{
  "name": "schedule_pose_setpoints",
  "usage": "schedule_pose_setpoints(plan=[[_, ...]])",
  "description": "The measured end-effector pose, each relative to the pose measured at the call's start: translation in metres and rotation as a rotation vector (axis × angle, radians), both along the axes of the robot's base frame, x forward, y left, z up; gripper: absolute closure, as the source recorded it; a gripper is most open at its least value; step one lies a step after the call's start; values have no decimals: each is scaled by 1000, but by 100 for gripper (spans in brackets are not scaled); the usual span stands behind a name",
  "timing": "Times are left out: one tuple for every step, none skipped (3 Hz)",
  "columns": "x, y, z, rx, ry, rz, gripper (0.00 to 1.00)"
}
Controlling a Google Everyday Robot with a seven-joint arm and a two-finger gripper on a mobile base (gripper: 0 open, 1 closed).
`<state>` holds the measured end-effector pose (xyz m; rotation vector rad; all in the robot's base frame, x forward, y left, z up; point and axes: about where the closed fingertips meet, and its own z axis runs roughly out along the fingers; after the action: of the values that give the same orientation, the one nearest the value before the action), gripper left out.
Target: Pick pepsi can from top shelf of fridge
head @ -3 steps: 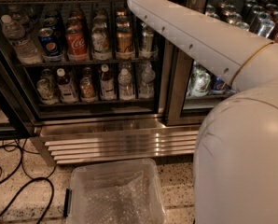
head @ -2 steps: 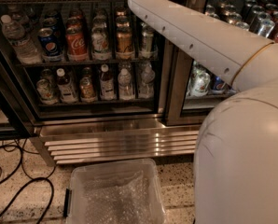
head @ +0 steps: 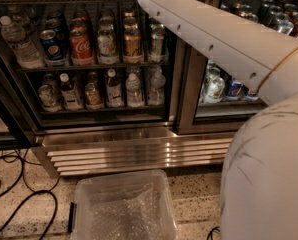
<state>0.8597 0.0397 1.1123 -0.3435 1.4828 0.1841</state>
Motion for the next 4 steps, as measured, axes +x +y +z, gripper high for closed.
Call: schedule_pose_setpoints(plan=[[-11,0,8,28,7,10,100],[-35,1,17,69,29,28,100],[-35,1,17,69,29,28,100],[-58,0,13,99,72,25,100]])
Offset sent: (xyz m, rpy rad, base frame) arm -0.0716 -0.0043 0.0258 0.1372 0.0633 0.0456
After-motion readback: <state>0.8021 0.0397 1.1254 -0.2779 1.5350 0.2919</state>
